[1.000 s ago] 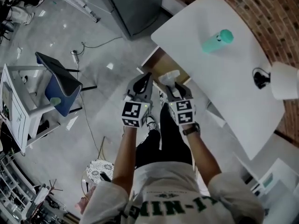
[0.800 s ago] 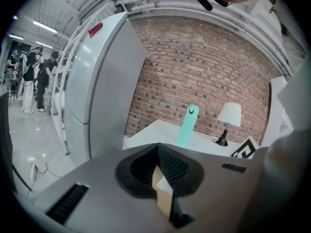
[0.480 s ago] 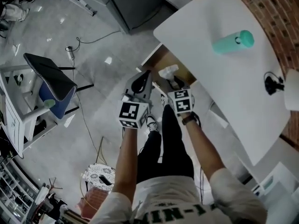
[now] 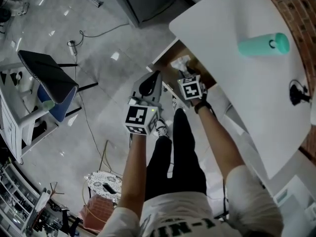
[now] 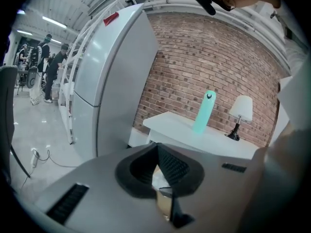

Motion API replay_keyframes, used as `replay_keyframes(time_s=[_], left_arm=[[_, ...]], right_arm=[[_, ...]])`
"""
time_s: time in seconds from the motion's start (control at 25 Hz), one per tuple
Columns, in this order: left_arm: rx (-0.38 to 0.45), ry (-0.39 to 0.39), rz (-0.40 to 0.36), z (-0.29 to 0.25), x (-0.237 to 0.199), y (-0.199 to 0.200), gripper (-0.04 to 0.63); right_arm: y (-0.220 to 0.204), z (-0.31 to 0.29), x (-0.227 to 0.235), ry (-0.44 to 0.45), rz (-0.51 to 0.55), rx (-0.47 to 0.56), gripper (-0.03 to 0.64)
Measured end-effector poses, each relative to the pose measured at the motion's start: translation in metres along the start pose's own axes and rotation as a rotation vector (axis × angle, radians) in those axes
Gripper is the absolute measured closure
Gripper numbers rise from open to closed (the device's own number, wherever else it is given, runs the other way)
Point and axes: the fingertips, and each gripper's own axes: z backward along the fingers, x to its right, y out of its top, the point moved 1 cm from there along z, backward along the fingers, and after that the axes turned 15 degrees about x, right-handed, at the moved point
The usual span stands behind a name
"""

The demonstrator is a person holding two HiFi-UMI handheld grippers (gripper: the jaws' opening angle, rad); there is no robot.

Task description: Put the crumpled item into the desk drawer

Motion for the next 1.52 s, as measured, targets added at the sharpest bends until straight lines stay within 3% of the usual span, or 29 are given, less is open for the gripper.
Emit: replay_keyframes(time_s=[0.16,0.52,0.76,1.16,1.52], left_arm=[[0.037,0.005,-0.016,-0.006,-0.005,-0.004,0.597],[0.022,0.040,0.048,0.004,-0.017,-0.016,0.597],[0.022,0.052,0.044,0.010,-0.024,-0.014,0.597],[0.026,0.056,0.040,0.022,-0.025,-0.002,0.597],[0.023,0.082,0.023,0.050,-0.010,0.035,0.597]], right_arm=[[-0.013,-0.024,0.008,-0.003,0.021,-0.035,0.476],[-0.049,-0.051,0.020,-0.065,-0.089,-0.162,0.476],[-0.052,-0.051,0.011,-0.028,-0.133,-0.173,0.429],[-0.018,-0.009,-0.004,-0.025,-0.123,-0.059,0.411],[0.041,0.089,-0.042,-0.006,-0.080,0.152,0.411]])
